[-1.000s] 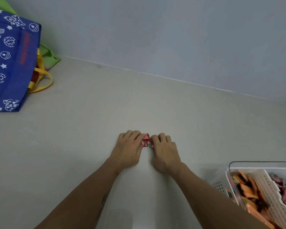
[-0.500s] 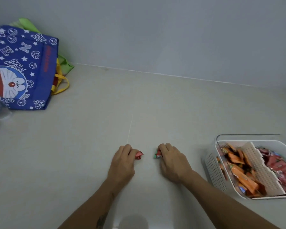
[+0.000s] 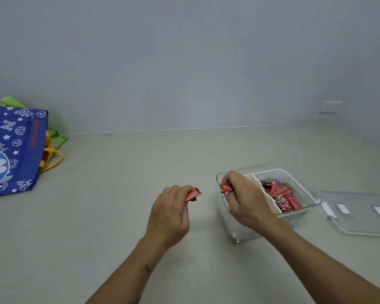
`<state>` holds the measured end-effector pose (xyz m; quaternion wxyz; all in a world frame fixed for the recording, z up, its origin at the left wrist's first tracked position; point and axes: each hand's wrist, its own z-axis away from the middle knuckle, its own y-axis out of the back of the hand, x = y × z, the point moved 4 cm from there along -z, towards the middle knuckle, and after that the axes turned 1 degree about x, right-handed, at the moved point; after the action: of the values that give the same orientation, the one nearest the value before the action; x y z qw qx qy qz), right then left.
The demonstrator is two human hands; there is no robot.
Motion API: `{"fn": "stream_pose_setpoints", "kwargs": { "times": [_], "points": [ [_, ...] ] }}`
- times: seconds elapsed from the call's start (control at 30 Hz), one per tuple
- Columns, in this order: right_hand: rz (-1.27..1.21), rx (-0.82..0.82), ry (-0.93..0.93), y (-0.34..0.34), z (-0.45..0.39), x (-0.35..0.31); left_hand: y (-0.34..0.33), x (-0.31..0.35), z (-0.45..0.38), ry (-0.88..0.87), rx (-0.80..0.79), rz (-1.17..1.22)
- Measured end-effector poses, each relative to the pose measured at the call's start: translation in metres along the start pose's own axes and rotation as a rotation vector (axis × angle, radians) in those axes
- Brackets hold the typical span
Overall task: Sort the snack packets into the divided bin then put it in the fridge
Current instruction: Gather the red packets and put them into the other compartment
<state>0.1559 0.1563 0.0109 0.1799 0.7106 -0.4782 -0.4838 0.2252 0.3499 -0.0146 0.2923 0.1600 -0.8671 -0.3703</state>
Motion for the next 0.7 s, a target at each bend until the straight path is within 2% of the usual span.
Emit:
{"fn": "stream_pose_setpoints", "kwargs": {
  "times": [0.17, 0.27, 0.37, 0.43, 0.5, 0.7],
  "points": [
    [0.081, 0.094, -0.111, 0.063, 0.013, 0.062, -0.02, 0.054, -0.017, 0.033, 0.036, -0.012],
    [0.134, 0.077, -0.167, 0.087, 0.011, 0.096, -0.035, 0.078, -0.023, 0.072, 0.013, 0.001],
    [0.159, -0.086, -0.22, 0.099, 0.008, 0.13, -0.054, 0.104, -0.033, 0.099, -0.03, 0.014],
    [0.191, -0.251, -0.218, 0.099, 0.008, 0.148, -0.066, 0.121, -0.038, 0.116, -0.048, 0.02],
    [0.279, -0.35, -0.195, 0.1, 0.01, 0.163, -0.08, 0.133, -0.042, 0.14, -0.083, 0.021],
    [0.188, -0.372, -0.058, 0.12, 0.032, 0.182, -0.113, 0.158, -0.044, 0.281, -0.157, 0.14]
  ]
}}
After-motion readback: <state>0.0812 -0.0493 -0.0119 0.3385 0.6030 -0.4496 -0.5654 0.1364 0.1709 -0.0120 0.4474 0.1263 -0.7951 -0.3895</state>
